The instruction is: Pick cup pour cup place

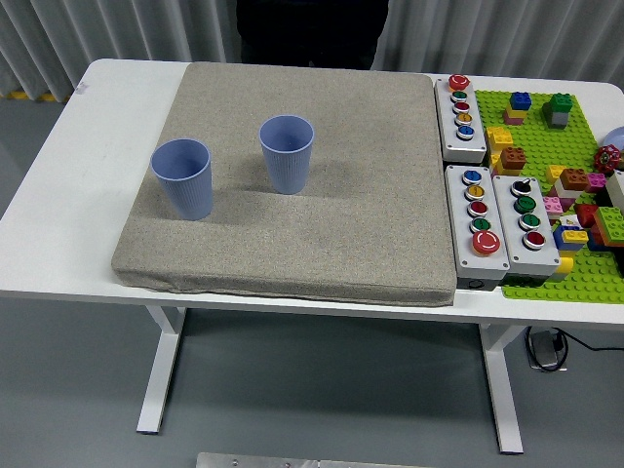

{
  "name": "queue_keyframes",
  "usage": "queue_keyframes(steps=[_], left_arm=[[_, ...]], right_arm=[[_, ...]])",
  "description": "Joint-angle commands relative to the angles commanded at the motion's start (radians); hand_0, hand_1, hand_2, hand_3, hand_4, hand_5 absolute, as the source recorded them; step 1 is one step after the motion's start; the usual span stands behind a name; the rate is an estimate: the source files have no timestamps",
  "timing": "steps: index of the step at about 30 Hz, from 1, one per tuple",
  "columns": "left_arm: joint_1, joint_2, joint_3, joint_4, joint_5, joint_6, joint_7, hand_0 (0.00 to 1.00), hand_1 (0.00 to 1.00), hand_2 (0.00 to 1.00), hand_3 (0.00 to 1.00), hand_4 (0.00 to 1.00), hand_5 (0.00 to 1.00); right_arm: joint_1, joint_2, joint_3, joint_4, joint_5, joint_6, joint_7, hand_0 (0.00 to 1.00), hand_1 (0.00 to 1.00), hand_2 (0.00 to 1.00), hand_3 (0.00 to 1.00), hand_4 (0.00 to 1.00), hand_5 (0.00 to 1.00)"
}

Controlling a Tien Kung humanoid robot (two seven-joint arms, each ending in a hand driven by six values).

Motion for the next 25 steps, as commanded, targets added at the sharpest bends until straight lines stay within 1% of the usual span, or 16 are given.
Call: queue_keyframes(steps=[5, 13, 16, 21, 25], left_arm=[[0.002, -0.005, -0.009, -0.013, 0.001, 0.000, 0.000, 0.760, 0.756, 0.857, 0.878, 0.801, 0.998], [0.000, -0.005, -0.015, -0.023, 0.006, 0.003, 0.004, 0.759, 0.757, 0.856, 0.878, 0.801, 0.998], [0.006, -0.009, -0.018, -0.035, 0.013, 0.002, 0.004, 0.759, 0.757, 0.856, 0.878, 0.801, 0.998], [0.004, -0.014, -0.016, -0.025, 0.018, 0.004, 0.003, 0.759, 0.757, 0.855, 0.878, 0.800, 0.998], [0.002, -0.013, -0.016, -0.030, 0.021, 0.005, 0.002, 0.759, 0.757, 0.855, 0.878, 0.800, 0.998]], right_arm=[[0.008, -0.003, 0.004, -0.001, -0.002, 0.000, 0.008, 0.694, 0.662, 0.612, 0.624, 0.002, 0.369], [0.016, -0.004, 0.003, -0.002, -0.002, 0.005, 0.011, 0.693, 0.661, 0.612, 0.625, 0.002, 0.367], [0.017, -0.005, 0.000, -0.003, 0.002, 0.004, 0.013, 0.693, 0.661, 0.612, 0.625, 0.002, 0.367], [0.021, -0.006, -0.005, -0.004, 0.003, 0.002, 0.014, 0.693, 0.661, 0.612, 0.626, 0.002, 0.369], [0.023, -0.007, -0.010, -0.004, 0.009, -0.001, 0.014, 0.693, 0.661, 0.612, 0.626, 0.002, 0.369]])
